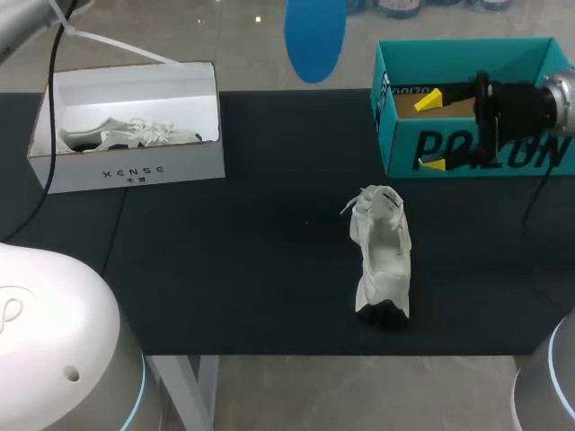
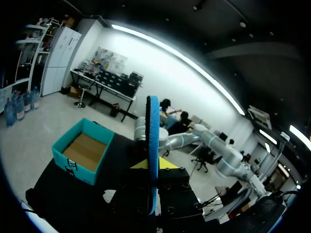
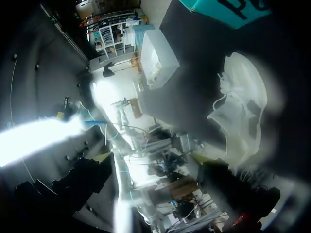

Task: Take the shoe out of the shoebox, open the shoe tongue, remove and reinsert the insole, then place the shoe into the shoebox

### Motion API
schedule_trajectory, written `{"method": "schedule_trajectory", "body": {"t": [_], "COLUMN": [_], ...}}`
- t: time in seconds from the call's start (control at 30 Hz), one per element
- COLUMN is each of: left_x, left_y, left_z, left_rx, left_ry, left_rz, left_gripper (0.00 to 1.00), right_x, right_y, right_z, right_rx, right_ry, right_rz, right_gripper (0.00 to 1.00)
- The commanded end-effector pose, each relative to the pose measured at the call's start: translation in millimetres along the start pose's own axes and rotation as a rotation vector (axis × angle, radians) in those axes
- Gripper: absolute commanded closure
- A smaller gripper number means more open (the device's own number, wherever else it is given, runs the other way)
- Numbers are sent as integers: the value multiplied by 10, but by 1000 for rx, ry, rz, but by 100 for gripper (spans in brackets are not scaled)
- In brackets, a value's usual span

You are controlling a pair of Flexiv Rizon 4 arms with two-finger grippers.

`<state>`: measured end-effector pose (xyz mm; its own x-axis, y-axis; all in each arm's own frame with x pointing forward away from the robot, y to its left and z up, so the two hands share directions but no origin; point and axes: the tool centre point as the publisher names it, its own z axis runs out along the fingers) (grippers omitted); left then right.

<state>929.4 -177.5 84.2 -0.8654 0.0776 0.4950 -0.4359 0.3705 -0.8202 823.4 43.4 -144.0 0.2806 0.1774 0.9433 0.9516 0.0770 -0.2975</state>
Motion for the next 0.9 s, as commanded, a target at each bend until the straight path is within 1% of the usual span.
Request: {"method": "schedule_trajectory", "body": {"t": [0.03,0.17,0.2,0.33,0.5,0.57,0.9], "left_x": [-7,-7,-7,-7,-7,-7,-7], "left_y": [0,0,0,0,0,0,0], "left_z": [-2,-2,-2,-2,-2,-2,-2], "left_rx": [0,0,0,0,0,0,0], "left_ry": [2,2,2,2,2,2,2], "left_rz": [1,1,1,1,1,1,1], "left_gripper": [100,100,100,100,100,100,100], "right_x": [133,287,297,485,650,688,688], "right_y": [58,115,117,181,310,321,321], "right_z": [222,398,404,439,378,336,336], "right_rx": [7,25,25,5,-36,-39,-39], "right_ry": [15,27,31,53,89,100,100], "right_rz": [-25,-44,-47,-55,-53,-77,-77], "right_gripper": [0,0,0,0,0,0,0]}}
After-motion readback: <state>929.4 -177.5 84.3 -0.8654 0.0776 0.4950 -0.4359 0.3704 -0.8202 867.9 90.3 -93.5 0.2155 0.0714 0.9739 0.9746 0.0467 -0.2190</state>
